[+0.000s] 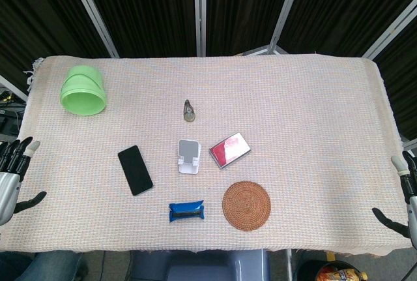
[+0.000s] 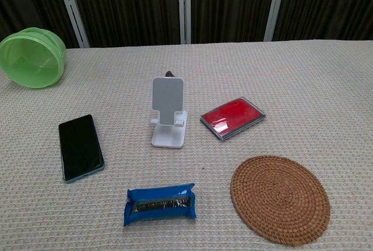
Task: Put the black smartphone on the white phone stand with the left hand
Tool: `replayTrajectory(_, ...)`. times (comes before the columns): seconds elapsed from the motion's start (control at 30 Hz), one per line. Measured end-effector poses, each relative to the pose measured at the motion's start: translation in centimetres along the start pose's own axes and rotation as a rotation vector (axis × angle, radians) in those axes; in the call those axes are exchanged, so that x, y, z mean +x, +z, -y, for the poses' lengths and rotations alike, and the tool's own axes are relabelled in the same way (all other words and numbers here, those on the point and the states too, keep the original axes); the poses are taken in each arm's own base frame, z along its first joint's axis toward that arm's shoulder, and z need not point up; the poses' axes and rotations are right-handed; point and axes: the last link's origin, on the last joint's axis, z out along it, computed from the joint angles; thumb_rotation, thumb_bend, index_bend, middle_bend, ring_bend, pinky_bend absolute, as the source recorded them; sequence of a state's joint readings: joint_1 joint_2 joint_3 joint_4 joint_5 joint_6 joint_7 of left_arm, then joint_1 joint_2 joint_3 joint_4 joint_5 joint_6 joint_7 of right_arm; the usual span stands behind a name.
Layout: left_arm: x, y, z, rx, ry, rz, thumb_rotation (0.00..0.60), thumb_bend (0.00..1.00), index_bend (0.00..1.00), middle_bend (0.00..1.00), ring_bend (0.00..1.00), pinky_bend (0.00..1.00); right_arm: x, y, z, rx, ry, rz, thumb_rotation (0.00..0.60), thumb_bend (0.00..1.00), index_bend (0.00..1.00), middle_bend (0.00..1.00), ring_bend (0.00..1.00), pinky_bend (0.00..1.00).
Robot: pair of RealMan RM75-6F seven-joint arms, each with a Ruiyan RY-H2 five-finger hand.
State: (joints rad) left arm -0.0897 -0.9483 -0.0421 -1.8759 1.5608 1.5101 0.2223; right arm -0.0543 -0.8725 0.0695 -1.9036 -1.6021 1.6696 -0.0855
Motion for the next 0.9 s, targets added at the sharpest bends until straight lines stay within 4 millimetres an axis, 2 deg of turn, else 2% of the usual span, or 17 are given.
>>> replayTrajectory(0.23, -0.1, 0.1, 0.0, -0.01, -0.006, 0.021, 0.6, 0.0, 0.0, 0.0, 0.0, 0.0, -0.2, 0.1, 0.1, 0.005, -0.001, 0.015, 0.6, 0.0, 0.0, 0.0, 0.0, 0.0)
replayTrajectory(0.4, -0.5, 1.1, -0.4, -0.051, 0.004, 0.047, 0.6, 0.0, 0.0, 0.0, 0.0, 0.0, -0.2, 0.4, 0.2, 0.002, 0.002, 0.015, 0.6, 0.0, 0.0, 0.0, 0.0, 0.0)
replayTrajectory(0.57, -1.7, 3.3, -1.1, -0.129, 0.052, 0.096, 0.6, 0.0, 0.0, 0.0, 0.0, 0.01, -0.5, 0.7, 0.2, -0.002, -0.007, 0.028, 0.6, 0.0, 0.0, 0.0, 0.0, 0.0)
replayTrajectory(0.7, -3.4, 5.8, -2.1, -0.229, 0.122, 0.132, 0.6, 0.0, 0.0, 0.0, 0.0, 0.05, -0.7, 1.0, 0.1, -0.017, -0.02, 0.032, 0.6, 0.0, 0.0, 0.0, 0.0, 0.0)
replayTrajectory(0.9, -6.2, 9.8, -4.2, -0.432, 0.218, 0.172, 0.6, 0.0, 0.0, 0.04, 0.08, 0.15, -1.2, 1.4, -0.1, -0.047, -0.053, 0.037, 0.6, 0.0, 0.0, 0.0, 0.0, 0.0)
